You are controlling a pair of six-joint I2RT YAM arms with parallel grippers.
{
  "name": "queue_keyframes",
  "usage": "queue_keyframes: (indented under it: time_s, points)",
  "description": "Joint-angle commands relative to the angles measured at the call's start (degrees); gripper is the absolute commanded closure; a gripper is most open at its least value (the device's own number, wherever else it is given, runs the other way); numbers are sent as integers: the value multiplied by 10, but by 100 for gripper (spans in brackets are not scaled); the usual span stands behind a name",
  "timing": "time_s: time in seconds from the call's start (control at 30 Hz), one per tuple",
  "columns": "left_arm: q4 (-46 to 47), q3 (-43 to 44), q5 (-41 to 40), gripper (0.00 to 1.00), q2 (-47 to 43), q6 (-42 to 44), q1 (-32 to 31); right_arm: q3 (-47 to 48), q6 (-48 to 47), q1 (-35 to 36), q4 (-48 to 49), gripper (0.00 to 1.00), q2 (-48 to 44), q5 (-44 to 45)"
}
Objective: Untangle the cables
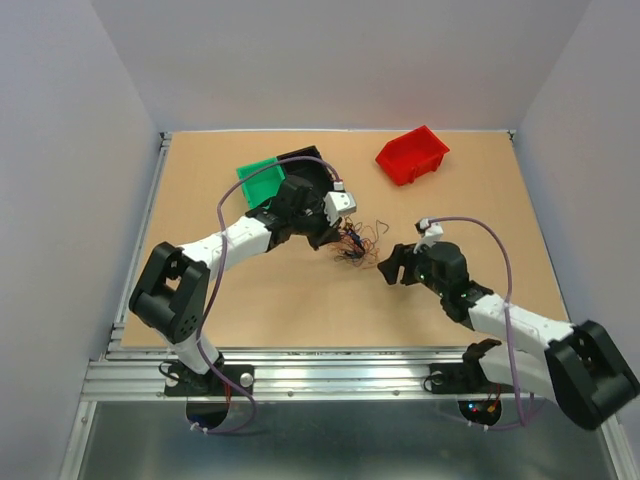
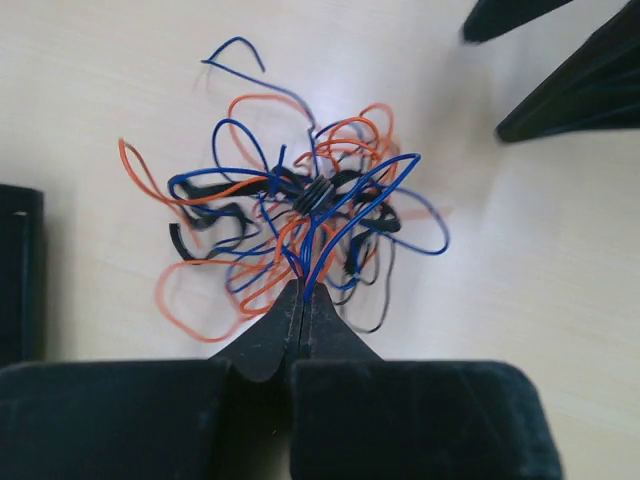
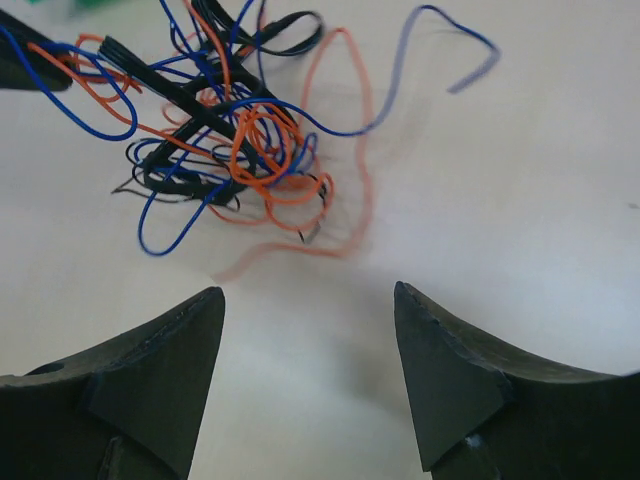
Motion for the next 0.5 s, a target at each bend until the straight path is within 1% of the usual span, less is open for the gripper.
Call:
queue_keyframes:
  time_s: [0.0,0.07,0.1,0.17,0.2,0.23,0.33,0.4,0.43,0.47]
  points:
    - [-16,3,32,100,-13,31,-1,35,-32,4,164,26,93,-123]
    - [-22,4,38,100,-12,35,-3,50,-39,10,201,26,147,-132]
    - [-21,4,37,100,-11,35,-4,56,-42,12,210,26,147,-131]
    - [-23,4,35,100,-11,35,-4,74,-50,17,234,25,211,-127]
    - [-24,6,36,100,-10,36,-5,79,-51,20,243,25,211,-128]
    - [-26,6,38,100,-8,38,-5,90,-52,23,262,25,243,-130]
    - [-30,7,39,100,-6,39,-7,110,-52,28,282,27,295,-128]
    - [-33,10,38,100,-1,43,-11,122,-52,31,291,28,312,-125]
    - [-35,11,39,100,0,43,-11,125,-52,32,294,30,318,-121]
    - [-36,12,38,100,1,43,-12,130,-52,32,294,49,328,-118]
